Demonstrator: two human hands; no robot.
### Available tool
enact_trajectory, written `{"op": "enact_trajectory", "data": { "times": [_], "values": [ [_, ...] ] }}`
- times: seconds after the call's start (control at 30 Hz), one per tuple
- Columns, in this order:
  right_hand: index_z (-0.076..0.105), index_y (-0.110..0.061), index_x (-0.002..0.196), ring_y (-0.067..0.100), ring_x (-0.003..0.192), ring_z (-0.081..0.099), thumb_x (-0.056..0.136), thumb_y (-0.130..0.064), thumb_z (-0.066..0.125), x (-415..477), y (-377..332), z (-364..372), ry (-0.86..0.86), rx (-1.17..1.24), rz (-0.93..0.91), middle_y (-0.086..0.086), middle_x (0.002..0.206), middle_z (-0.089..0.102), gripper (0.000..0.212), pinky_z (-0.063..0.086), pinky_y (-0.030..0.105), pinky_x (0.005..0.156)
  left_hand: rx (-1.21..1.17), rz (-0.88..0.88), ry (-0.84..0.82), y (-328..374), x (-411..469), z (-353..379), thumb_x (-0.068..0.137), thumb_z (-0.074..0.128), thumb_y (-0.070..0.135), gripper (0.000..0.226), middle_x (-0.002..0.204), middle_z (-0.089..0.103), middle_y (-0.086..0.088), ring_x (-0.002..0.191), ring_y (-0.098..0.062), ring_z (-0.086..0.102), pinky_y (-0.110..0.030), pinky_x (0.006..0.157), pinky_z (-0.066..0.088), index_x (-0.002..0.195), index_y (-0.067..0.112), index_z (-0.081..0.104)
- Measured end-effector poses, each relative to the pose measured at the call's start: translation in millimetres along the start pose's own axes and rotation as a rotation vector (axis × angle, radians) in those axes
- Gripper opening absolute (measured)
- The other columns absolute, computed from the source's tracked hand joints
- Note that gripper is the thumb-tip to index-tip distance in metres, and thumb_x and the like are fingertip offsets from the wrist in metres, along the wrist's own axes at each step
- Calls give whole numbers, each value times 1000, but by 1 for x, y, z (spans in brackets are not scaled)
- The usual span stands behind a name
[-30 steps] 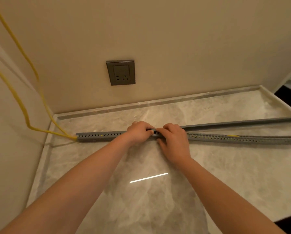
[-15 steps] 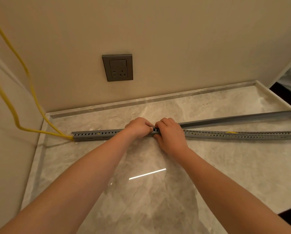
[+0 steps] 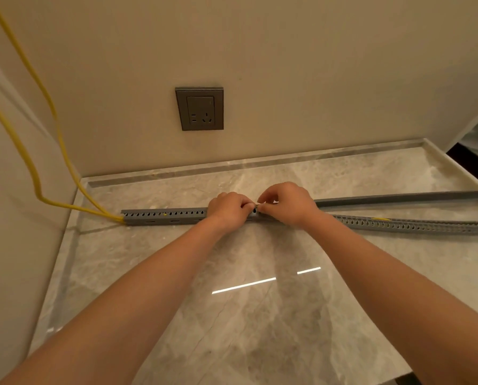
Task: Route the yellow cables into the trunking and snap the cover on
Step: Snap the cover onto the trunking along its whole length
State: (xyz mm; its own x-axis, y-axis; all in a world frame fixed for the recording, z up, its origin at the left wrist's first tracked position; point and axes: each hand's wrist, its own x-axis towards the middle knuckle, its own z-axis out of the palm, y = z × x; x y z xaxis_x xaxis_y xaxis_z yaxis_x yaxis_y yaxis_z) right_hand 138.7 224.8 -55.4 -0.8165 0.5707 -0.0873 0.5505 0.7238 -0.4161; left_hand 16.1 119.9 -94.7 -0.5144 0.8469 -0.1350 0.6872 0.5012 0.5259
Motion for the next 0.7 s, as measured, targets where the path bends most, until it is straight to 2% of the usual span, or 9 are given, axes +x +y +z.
{"op": "enact_trajectory", "data": {
  "times": [0.07,0.17,0.27,0.33,0.5,0.6,0.7],
  "values": [
    [71,-27,106,12,96,61,83,-40,67,8,1,-4,-99,27,42,-13,101,66,26,50,38,88,35,18,2,2,-2,-1,99,44,35,27,114,67,7,111,-20,54,-38,93,42,111,32,67],
    [77,-20,98,21,90,66,86,-36,67,24,2,-8,-337,82,53,-1,93,73,22,54,42,87,66,48,-60,0,-6,-4,98,44,36,27,120,62,8,115,-19,50,-36,98,34,120,32,59],
    [76,-20,102,22,88,63,84,-37,68,43,-2,-21,-529,3,72,0,93,71,26,52,35,84,70,83,-134,-5,-10,-8,92,51,42,34,120,56,11,114,-16,45,-33,96,30,125,35,52],
    [74,-17,106,19,84,59,84,-34,69,53,-6,-27,-639,-22,90,1,93,67,28,50,30,77,82,90,-112,-2,-15,-8,90,55,43,37,119,55,10,112,-15,44,-32,96,28,126,33,52],
    [69,-5,111,23,92,64,85,-20,71,66,-6,-27,-866,65,135,12,105,69,29,54,36,90,21,38,-85,7,-23,-12,85,66,40,37,106,59,11,103,-15,53,-30,92,34,117,28,52],
    [67,-5,112,24,94,65,86,-19,70,70,-6,-27,-962,59,102,13,105,70,30,53,38,92,-86,-42,-145,9,-25,-15,81,73,35,48,108,60,9,102,-15,56,-32,94,42,119,26,45],
    [69,-8,113,25,98,67,86,-20,71,72,-4,-28,-1017,88,72,13,110,71,30,53,39,95,-121,-74,-123,11,-27,-15,77,76,33,53,109,60,11,105,-14,56,-34,96,44,119,29,43]
  ]
}}
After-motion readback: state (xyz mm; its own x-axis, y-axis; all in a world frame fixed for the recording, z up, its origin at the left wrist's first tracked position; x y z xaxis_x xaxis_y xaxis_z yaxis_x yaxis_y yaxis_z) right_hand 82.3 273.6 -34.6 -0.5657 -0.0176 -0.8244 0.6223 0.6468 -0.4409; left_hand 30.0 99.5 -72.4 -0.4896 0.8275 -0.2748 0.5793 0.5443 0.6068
